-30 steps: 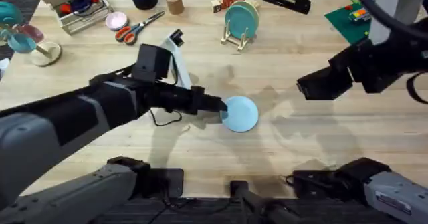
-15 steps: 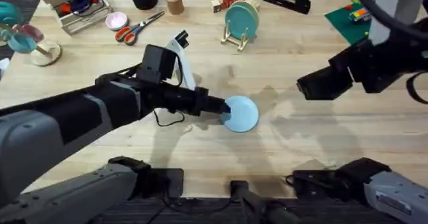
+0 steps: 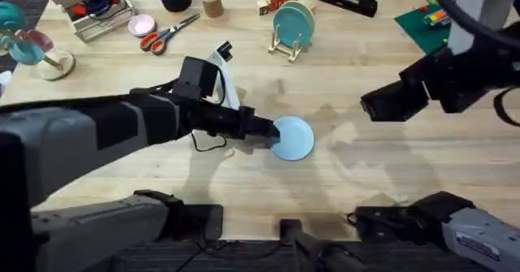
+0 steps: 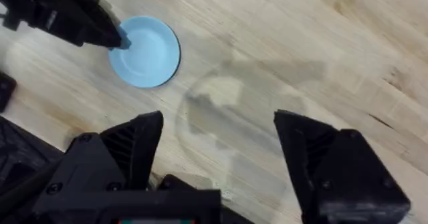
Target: Pick up the plates from the table one by one and place each into a slot on the dish rack.
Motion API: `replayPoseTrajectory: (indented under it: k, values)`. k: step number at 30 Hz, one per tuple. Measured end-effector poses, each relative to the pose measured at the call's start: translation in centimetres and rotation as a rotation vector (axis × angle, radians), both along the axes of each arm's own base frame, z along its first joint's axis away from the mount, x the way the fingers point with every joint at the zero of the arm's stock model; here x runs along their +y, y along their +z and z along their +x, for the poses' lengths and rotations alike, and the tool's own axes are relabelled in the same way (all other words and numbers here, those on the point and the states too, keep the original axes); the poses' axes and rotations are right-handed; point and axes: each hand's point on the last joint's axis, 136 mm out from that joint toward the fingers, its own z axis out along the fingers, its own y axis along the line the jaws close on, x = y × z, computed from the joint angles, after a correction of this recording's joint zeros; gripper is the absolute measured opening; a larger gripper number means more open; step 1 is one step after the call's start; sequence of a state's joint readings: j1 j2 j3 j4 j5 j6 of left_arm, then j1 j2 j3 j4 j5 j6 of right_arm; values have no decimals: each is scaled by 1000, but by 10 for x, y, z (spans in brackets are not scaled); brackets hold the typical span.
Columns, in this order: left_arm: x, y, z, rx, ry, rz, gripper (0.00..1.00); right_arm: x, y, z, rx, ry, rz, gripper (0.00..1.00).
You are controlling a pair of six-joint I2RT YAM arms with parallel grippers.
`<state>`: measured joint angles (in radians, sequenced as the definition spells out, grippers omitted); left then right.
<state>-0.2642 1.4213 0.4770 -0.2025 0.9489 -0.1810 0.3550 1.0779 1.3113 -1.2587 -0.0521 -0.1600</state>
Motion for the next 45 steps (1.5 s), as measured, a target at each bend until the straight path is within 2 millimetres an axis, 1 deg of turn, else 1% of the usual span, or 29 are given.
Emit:
replayPoseTrajectory:
  k: [6,11,17,28,31,37,45]
  values:
    - [-1,-13,1,35,-1,1,42,0,0,0,0,0,0,993]
    - [-5,-18,0,73,-17,-39,41,0,0,0,0,0,0,994]
    - [-5,-17,-1,100,-10,-60,41,0,0,0,0,0,0,994]
    - [-5,-17,0,100,-9,-60,41,1,-2,-1,16,-26,18,994]
    - [-5,-17,0,97,-8,-60,41,5,-12,-4,48,-27,40,994]
    - [-5,-18,2,91,-5,-58,41,18,-41,-7,118,-24,99,995]
    - [-5,-18,2,91,-5,-58,41,42,-68,-8,178,-16,238,995]
